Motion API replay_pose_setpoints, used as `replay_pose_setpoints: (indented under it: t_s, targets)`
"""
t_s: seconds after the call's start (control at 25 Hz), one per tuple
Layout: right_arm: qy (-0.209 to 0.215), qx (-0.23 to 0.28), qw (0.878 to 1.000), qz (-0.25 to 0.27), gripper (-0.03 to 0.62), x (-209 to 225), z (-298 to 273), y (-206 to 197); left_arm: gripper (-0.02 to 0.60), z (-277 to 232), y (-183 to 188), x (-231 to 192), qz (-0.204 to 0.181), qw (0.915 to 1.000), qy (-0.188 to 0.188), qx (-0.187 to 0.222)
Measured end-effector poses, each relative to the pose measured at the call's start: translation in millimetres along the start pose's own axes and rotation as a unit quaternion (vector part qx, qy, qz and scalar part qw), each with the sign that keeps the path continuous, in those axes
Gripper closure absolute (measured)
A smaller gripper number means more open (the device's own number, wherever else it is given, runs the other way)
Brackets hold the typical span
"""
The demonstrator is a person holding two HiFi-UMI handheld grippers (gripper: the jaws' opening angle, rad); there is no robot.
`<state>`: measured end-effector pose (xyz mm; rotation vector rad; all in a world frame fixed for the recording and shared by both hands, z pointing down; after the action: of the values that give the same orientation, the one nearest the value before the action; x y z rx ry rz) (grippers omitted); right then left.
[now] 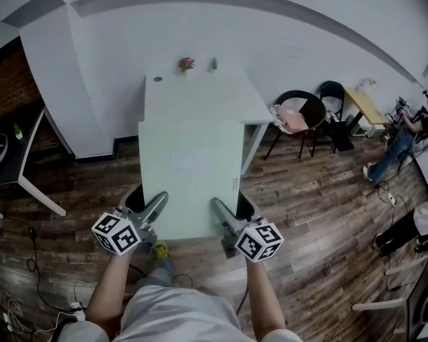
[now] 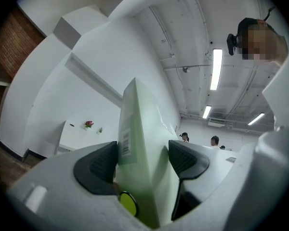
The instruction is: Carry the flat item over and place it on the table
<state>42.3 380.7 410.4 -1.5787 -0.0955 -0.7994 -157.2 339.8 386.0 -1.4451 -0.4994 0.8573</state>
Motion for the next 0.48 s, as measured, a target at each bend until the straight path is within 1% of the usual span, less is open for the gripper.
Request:
replay_pose_setpoints:
  t_s: [0.2,0.48]
  targets:
    - [-0.004,-0.007,1.0,0.002,0.247,20,-48,7,0.247,-31,0,-42,0.009,1.0,0.001,0.0]
    - [-0.019,-0.01,1.0,0.003,0.247,58,-114,21,0.247,-90,-4,-101,0.021,0.9997,-0.01,-0.003]
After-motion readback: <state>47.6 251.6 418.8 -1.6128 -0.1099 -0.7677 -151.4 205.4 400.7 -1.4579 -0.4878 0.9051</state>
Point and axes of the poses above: the fingertips, and each gripper's own axes: z backward along the fingers, x to its right, y out of its top, the point moved 1 cm from there along z, backward along the fingers, and after that the axes turned 11 degrees about -z, right-handed, at the moved point
